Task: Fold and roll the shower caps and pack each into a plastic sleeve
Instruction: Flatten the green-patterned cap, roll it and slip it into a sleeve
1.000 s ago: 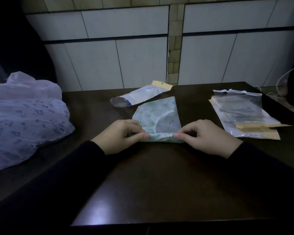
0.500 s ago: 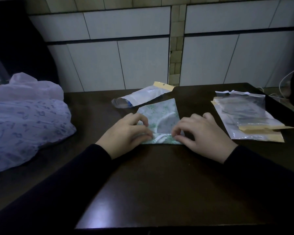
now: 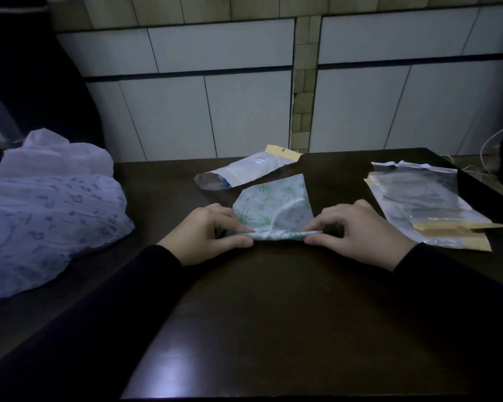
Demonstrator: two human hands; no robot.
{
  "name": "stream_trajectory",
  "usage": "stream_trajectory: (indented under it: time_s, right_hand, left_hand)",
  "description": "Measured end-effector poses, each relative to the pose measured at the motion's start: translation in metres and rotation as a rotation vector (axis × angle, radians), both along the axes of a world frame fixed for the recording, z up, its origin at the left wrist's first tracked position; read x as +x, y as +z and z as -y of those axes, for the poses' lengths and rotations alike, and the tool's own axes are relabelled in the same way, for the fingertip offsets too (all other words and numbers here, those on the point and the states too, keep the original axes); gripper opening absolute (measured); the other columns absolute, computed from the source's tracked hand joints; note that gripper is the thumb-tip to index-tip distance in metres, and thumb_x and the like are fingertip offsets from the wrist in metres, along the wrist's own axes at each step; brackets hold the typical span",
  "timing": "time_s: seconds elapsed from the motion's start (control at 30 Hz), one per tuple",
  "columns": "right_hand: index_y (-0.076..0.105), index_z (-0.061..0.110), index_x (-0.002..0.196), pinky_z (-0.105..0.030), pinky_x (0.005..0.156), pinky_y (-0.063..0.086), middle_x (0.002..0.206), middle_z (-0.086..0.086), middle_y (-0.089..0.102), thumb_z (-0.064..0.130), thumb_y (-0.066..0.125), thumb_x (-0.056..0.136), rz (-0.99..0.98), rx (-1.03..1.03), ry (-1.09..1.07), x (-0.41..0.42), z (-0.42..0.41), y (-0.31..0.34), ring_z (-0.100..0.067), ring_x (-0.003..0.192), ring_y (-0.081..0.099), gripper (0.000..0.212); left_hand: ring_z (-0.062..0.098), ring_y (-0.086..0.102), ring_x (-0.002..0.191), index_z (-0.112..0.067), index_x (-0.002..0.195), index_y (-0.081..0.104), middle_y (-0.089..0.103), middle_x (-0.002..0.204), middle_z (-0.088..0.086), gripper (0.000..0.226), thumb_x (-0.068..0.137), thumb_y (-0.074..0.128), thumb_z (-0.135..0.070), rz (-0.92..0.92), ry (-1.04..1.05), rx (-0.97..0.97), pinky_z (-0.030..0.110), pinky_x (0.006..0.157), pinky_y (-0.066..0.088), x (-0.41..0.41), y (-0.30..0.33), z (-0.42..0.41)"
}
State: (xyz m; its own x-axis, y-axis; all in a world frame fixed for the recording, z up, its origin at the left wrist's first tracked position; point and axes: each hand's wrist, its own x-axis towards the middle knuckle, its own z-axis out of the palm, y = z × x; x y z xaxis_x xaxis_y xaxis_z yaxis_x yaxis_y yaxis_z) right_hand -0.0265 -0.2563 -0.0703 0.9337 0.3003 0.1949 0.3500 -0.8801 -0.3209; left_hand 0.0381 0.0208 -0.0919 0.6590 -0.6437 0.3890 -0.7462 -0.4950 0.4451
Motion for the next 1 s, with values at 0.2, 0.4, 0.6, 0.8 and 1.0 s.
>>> stream_trajectory:
  time_s: [0.2, 0.4, 0.6, 0.8, 1.0]
  right_hand:
    - [0.070, 0.045, 0.083, -0.024, 0.086, 0.046, 0.088, 0.025, 0.066, 0.043, 0.066, 0.084, -0.197, 0.238, -0.076, 0.004, 0.001, -0.003, -0.002, 0.092, 0.061, 0.005]
    - [0.068, 0.040, 0.101, -0.031, 0.096, 0.041, 0.100, 0.019, 0.064, 0.045, 0.060, 0.089, -0.140, 0.150, -0.204, 0.008, -0.009, -0.006, -0.002, 0.100, 0.055, 0.015]
    - [0.064, 0.047, 0.105, -0.031, 0.088, 0.031, 0.104, 0.022, 0.058, 0.046, 0.056, 0.091, 0.187, -0.078, -0.071, 0.002, -0.012, -0.003, -0.002, 0.096, 0.046, 0.016]
    - [0.061, 0.044, 0.117, -0.028, 0.083, 0.026, 0.105, 0.022, 0.056, 0.058, 0.044, 0.091, 0.145, -0.196, -0.043, -0.001, -0.012, -0.002, 0.000, 0.093, 0.045, 0.033]
    - [0.066, 0.043, 0.111, -0.026, 0.080, 0.022, 0.081, 0.023, 0.047, 0.061, 0.054, 0.084, 0.069, -0.123, -0.089, 0.006, -0.010, -0.003, 0.007, 0.078, 0.043, 0.034]
  left_hand:
    - [0.002, 0.057, 0.084, -0.046, 0.076, 0.069, 0.065, 0.079, -0.024, 0.009, 0.077, 0.063, -0.053, -0.189, 0.047, -0.033, 0.011, 0.071, 0.041, -0.006, 0.004, 0.002]
    - [0.004, 0.052, 0.066, -0.041, 0.090, 0.063, 0.056, 0.066, -0.009, 0.007, 0.085, 0.065, -0.046, -0.072, 0.197, 0.006, 0.021, 0.064, 0.042, -0.008, 0.003, 0.012]
    - [0.017, 0.051, 0.084, -0.030, 0.095, 0.074, 0.055, 0.093, -0.008, 0.024, 0.088, 0.057, -0.046, 0.340, 0.086, 0.058, 0.034, 0.076, 0.047, 0.001, -0.002, 0.014]
    - [0.011, 0.051, 0.092, -0.031, 0.110, 0.073, 0.061, 0.100, -0.016, 0.045, 0.089, 0.047, -0.060, 0.221, -0.007, 0.154, 0.031, 0.080, 0.049, 0.008, -0.004, 0.006]
    - [0.007, 0.050, 0.092, -0.038, 0.109, 0.072, 0.058, 0.094, -0.023, 0.056, 0.078, 0.047, -0.077, 0.148, 0.010, 0.134, 0.031, 0.079, 0.049, 0.013, -0.003, 0.006]
